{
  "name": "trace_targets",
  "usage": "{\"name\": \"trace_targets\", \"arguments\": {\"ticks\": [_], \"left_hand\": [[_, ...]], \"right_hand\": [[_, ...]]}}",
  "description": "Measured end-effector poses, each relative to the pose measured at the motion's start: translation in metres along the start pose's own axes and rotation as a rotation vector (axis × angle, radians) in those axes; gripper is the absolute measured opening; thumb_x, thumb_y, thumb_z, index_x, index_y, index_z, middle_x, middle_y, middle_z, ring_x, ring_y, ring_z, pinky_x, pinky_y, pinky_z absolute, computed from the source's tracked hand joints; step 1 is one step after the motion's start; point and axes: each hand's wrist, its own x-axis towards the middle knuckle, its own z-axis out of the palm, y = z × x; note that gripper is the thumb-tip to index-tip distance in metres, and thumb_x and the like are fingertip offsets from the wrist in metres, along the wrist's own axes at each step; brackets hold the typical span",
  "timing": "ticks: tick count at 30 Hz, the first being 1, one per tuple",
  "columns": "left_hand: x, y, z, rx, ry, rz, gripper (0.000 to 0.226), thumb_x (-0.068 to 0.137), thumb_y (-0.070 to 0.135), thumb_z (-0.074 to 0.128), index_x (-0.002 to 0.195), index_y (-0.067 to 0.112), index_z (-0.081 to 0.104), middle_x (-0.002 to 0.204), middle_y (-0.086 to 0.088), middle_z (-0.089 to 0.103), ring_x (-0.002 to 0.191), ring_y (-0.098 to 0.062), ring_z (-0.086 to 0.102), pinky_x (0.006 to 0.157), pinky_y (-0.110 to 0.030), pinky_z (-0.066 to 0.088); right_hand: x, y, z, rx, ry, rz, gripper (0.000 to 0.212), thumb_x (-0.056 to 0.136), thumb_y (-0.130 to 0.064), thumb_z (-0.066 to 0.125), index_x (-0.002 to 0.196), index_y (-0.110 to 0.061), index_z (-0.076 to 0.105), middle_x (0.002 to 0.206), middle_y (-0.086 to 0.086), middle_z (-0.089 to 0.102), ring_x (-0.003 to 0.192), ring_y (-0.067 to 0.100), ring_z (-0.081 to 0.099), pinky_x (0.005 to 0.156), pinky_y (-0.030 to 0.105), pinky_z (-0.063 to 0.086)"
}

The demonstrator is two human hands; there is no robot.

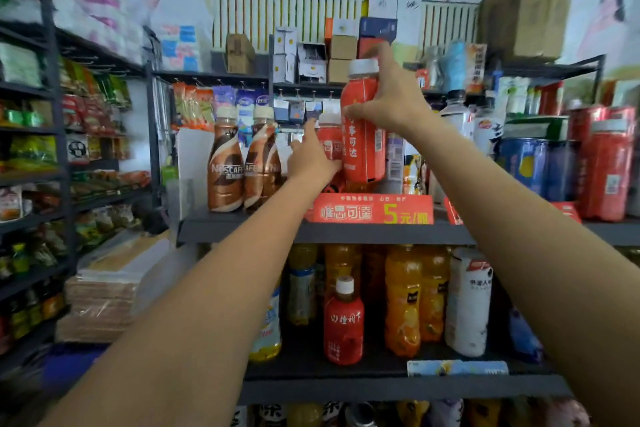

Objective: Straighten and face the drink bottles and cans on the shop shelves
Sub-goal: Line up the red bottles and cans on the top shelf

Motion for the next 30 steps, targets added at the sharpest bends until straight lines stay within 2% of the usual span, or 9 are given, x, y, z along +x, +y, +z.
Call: {"name": "trace_targets", "arguments": {"ticks": [2, 7, 11, 15, 20, 23, 26, 28, 30], "left_hand": [[0.000, -0.005, 0.009, -0.001, -0.013, -0.019, 0.087, 0.080, 0.024, 0.070, 0.146, 0.027, 0.013, 0.127, -0.015, 0.051, 0.114, -0.035, 0.053, 0.096, -0.048, 0.044], [0.000, -0.014, 0.001, 0.067, 0.120, 0.046, 0.070, 0.089, 0.011, 0.057, 0.145, 0.025, 0.019, 0.126, -0.016, 0.050, 0.112, -0.032, 0.053, 0.083, -0.038, 0.045], [-0.006, -0.012, 0.002, 0.112, -0.004, 0.030, 0.084, 0.089, 0.021, 0.059, 0.148, 0.030, 0.000, 0.144, -0.020, 0.022, 0.130, -0.039, 0.032, 0.101, -0.049, 0.036], [-0.007, -0.014, 0.015, 0.199, -0.075, 0.113, 0.090, 0.088, 0.016, 0.058, 0.147, 0.034, -0.007, 0.143, -0.021, 0.022, 0.121, -0.040, 0.044, 0.099, -0.052, 0.041], [0.009, -0.009, 0.010, 0.225, -0.103, 0.047, 0.093, 0.089, 0.019, 0.058, 0.145, 0.038, -0.013, 0.150, -0.023, 0.006, 0.120, -0.042, 0.045, 0.097, -0.050, 0.043], [0.013, -0.009, 0.011, 0.186, -0.109, 0.045, 0.096, 0.089, 0.013, 0.057, 0.144, 0.040, -0.016, 0.148, -0.025, 0.014, 0.116, -0.039, 0.050, 0.094, -0.049, 0.045], [0.014, -0.013, 0.011, 0.144, -0.124, 0.054, 0.097, 0.089, 0.013, 0.057, 0.142, 0.044, -0.018, 0.138, -0.026, 0.028, 0.108, -0.039, 0.054, 0.093, -0.050, 0.046], [0.012, -0.013, 0.009, 0.133, -0.119, 0.036, 0.098, 0.089, 0.010, 0.057, 0.141, 0.046, -0.018, 0.140, -0.027, 0.023, 0.108, -0.040, 0.053, 0.091, -0.052, 0.047], [0.009, -0.010, 0.005, 0.155, -0.098, 0.009, 0.099, 0.089, 0.009, 0.056, 0.140, 0.047, -0.019, 0.145, -0.027, 0.014, 0.110, -0.041, 0.052, 0.091, -0.052, 0.047]], "right_hand": [[0.000, 0.006, 0.004, -0.036, -0.023, 0.009, 0.068, 0.078, -0.016, 0.074, 0.131, -0.014, 0.031, 0.102, 0.006, 0.055, 0.082, 0.018, 0.057, 0.075, 0.031, 0.050], [0.003, 0.014, 0.016, -0.078, -0.033, 0.005, 0.066, 0.076, -0.015, 0.075, 0.126, -0.011, 0.032, 0.100, 0.016, 0.061, 0.087, 0.029, 0.062, 0.080, 0.046, 0.052], [0.011, 0.018, 0.031, -0.146, -0.069, 0.001, 0.071, 0.075, -0.018, 0.076, 0.129, -0.010, 0.031, 0.100, 0.015, 0.061, 0.089, 0.030, 0.060, 0.074, 0.041, 0.051], [0.014, 0.026, 0.039, -0.164, -0.069, 0.000, 0.068, 0.075, -0.018, 0.075, 0.127, -0.012, 0.031, 0.090, 0.009, 0.056, 0.084, 0.028, 0.058, 0.065, 0.034, 0.044], [0.015, 0.034, 0.043, -0.172, -0.038, 0.018, 0.067, 0.075, -0.021, 0.076, 0.125, -0.013, 0.032, 0.096, 0.012, 0.056, 0.084, 0.028, 0.058, 0.063, 0.035, 0.044], [0.014, 0.037, 0.049, -0.202, -0.025, 0.021, 0.067, 0.075, -0.022, 0.076, 0.125, -0.015, 0.031, 0.089, 0.008, 0.051, 0.079, 0.028, 0.056, 0.055, 0.030, 0.036], [0.015, 0.039, 0.052, -0.216, -0.043, 0.022, 0.067, 0.076, -0.024, 0.076, 0.125, -0.015, 0.031, 0.091, 0.009, 0.053, 0.080, 0.030, 0.058, 0.060, 0.037, 0.045], [0.015, 0.040, 0.054, -0.224, -0.053, 0.020, 0.066, 0.076, -0.025, 0.076, 0.124, -0.015, 0.031, 0.094, 0.010, 0.056, 0.083, 0.031, 0.060, 0.065, 0.040, 0.049], [0.015, 0.039, 0.056, -0.237, -0.044, 0.017, 0.066, 0.075, -0.025, 0.076, 0.123, -0.014, 0.031, 0.095, 0.010, 0.056, 0.085, 0.032, 0.059, 0.062, 0.037, 0.044]]}}
